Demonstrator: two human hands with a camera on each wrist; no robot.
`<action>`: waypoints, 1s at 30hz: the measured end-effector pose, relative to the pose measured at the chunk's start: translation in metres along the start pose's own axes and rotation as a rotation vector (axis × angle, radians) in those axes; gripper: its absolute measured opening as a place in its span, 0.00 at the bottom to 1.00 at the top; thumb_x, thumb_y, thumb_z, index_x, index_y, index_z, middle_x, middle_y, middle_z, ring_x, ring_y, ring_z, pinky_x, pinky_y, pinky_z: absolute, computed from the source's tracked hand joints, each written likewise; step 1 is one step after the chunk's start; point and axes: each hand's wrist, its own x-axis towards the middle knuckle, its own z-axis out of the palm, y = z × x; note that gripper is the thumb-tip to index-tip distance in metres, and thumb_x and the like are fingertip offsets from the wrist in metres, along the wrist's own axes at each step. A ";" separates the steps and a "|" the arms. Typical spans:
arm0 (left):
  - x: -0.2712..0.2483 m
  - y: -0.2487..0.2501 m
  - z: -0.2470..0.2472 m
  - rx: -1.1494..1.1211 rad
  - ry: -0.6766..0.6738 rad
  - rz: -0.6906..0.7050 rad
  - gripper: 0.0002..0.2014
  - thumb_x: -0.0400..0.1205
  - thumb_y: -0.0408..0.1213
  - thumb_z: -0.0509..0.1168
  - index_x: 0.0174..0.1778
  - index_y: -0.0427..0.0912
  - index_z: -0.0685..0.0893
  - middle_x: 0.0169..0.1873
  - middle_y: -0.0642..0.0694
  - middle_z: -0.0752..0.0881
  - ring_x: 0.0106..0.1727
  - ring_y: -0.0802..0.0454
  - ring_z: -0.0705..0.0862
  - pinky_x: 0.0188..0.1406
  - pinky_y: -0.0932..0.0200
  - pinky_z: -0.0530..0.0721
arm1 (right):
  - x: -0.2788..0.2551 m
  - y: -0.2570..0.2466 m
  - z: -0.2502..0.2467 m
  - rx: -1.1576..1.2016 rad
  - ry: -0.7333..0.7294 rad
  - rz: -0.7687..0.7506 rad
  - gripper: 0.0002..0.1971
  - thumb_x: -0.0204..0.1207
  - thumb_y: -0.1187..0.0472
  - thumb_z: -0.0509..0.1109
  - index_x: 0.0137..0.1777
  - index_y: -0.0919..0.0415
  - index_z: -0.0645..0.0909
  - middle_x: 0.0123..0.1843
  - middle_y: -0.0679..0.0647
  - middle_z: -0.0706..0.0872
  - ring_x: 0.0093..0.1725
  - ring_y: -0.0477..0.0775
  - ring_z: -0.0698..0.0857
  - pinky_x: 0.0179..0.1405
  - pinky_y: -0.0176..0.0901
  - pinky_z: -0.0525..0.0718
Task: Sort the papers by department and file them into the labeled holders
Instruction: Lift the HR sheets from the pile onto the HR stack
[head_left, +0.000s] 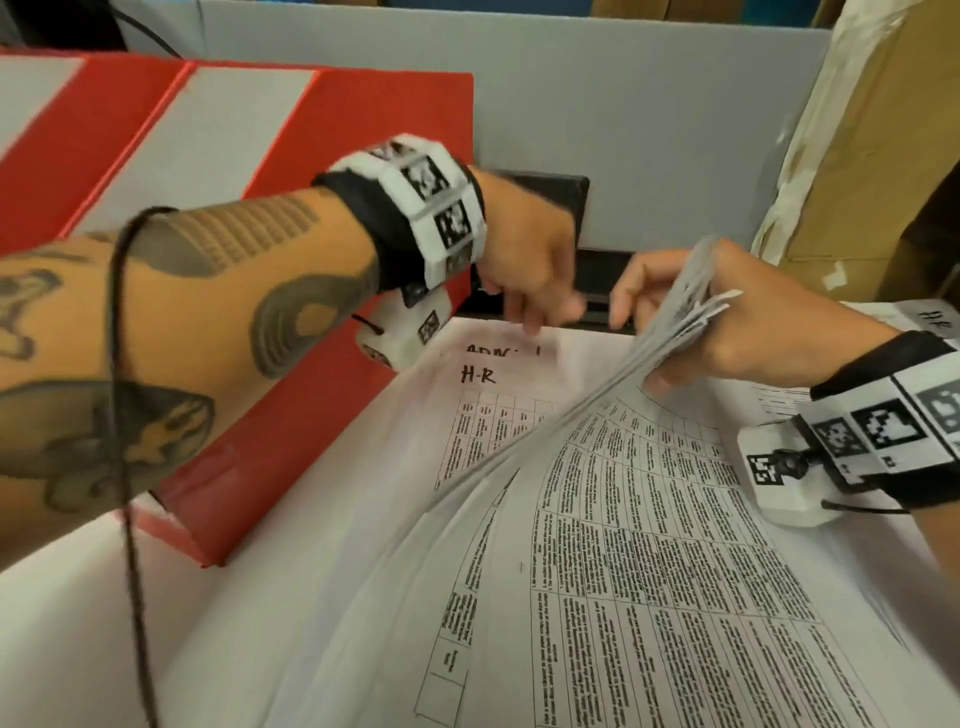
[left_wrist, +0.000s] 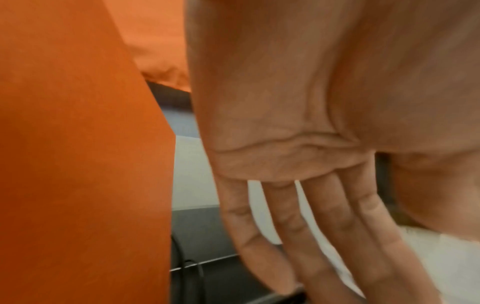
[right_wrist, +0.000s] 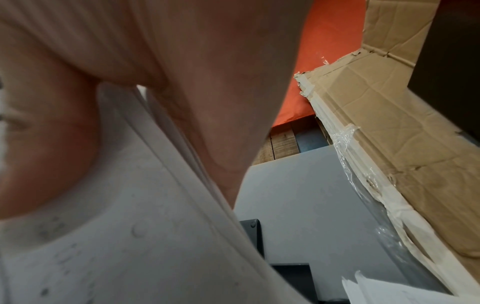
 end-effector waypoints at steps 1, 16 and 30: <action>0.005 -0.003 0.007 0.149 -0.048 -0.045 0.17 0.82 0.60 0.71 0.52 0.51 0.92 0.43 0.56 0.94 0.47 0.56 0.93 0.61 0.45 0.89 | -0.001 -0.002 0.000 -0.012 -0.024 -0.016 0.22 0.57 0.79 0.87 0.44 0.53 0.90 0.34 0.36 0.89 0.35 0.40 0.88 0.37 0.31 0.83; 0.016 -0.001 0.018 0.461 -0.051 -0.186 0.12 0.83 0.46 0.74 0.49 0.39 0.93 0.33 0.51 0.85 0.32 0.57 0.81 0.29 0.66 0.76 | 0.000 0.003 -0.001 0.036 -0.024 -0.016 0.27 0.62 0.75 0.87 0.33 0.34 0.90 0.38 0.52 0.92 0.38 0.53 0.90 0.42 0.51 0.87; -0.016 0.016 -0.005 -0.211 0.048 0.165 0.16 0.84 0.54 0.70 0.45 0.47 0.95 0.37 0.46 0.94 0.38 0.52 0.90 0.40 0.61 0.85 | 0.001 -0.002 0.006 0.031 0.070 0.017 0.27 0.57 0.74 0.89 0.31 0.36 0.86 0.38 0.47 0.93 0.38 0.46 0.90 0.39 0.50 0.85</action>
